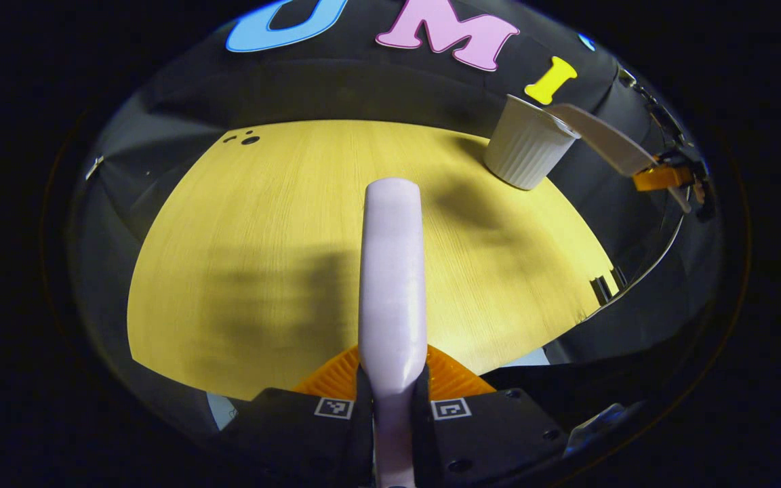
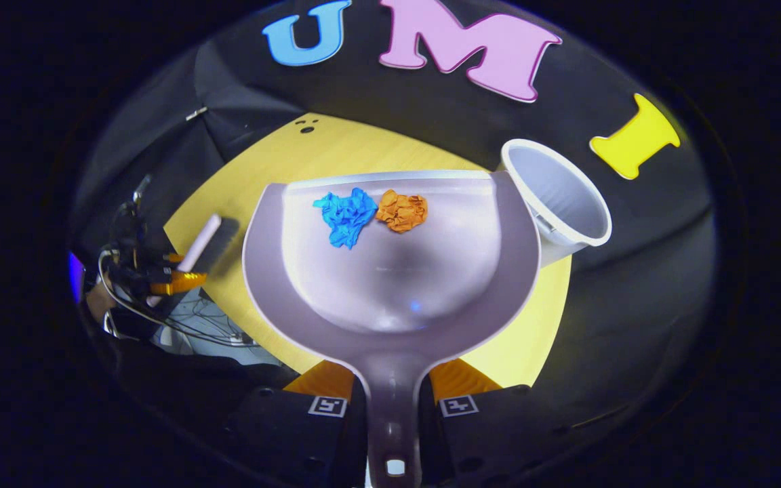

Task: Pick up the small broom and dustpan from the desktop, sweep the trash into the dustpan with the broom, and then empty the trash into the garbage bin.

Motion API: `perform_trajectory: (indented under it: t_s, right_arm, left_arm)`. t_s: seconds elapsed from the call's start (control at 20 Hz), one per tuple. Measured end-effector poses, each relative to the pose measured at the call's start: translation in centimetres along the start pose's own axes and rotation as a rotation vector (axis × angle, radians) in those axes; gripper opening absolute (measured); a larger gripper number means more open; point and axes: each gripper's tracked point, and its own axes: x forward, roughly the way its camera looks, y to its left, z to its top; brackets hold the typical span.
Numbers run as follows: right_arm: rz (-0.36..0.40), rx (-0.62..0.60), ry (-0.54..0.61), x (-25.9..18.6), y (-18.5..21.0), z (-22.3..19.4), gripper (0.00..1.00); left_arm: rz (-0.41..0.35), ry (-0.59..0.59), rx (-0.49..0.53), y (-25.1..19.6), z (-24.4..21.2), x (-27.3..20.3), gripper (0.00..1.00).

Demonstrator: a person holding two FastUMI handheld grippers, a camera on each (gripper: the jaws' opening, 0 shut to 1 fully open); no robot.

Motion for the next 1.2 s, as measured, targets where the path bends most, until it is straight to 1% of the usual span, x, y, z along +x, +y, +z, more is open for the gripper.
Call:
perform_trajectory:
  t_s: [0.05,0.1,0.15,0.3,0.35,0.55,0.9,1.0,1.1,1.2]
  right_arm:
    - [0.001,0.019,-0.014,-0.1,-0.2,0.5,0.34]
    - [-0.006,0.033,-0.029,0.0,-0.5,1.0,0.31]
    - [-0.020,0.042,-0.044,0.1,-0.8,1.5,0.35]
    - [-0.064,0.088,-0.082,0.2,-2.5,2.8,0.35]
    - [-0.082,0.107,-0.092,0.3,-3.1,3.1,0.35]
    - [-0.190,0.157,-0.117,0.4,-6.3,3.7,0.34]
    - [-0.337,0.249,-0.105,1.2,-10.7,3.3,0.35]
    - [-0.385,0.236,-0.085,1.3,-11.7,2.7,0.34]
    - [-0.447,0.181,-0.075,1.7,-13.0,2.4,0.35]
    - [-0.490,0.119,-0.072,2.4,-14.6,2.2,0.35]
  left_arm:
    - [0.004,-0.002,-0.007,0.1,0.0,0.1,0.27]
    - [0.009,-0.002,-0.013,0.5,0.0,-0.1,0.27]
    - [0.015,-0.004,-0.015,1.0,0.0,-0.3,0.27]
    - [0.053,-0.009,-0.005,2.2,0.8,-0.7,0.26]
    - [0.062,-0.012,-0.005,2.4,1.2,-0.7,0.27]
    - [0.086,-0.019,-0.031,3.3,2.7,-0.9,0.27]
    - [0.118,-0.013,-0.057,3.3,4.8,0.1,0.27]
    - [0.144,-0.009,-0.056,3.6,5.5,0.6,0.26]
    - [0.145,-0.009,-0.072,3.3,6.4,1.1,0.27]
    - [0.145,-0.008,-0.082,3.0,7.2,1.6,0.27]
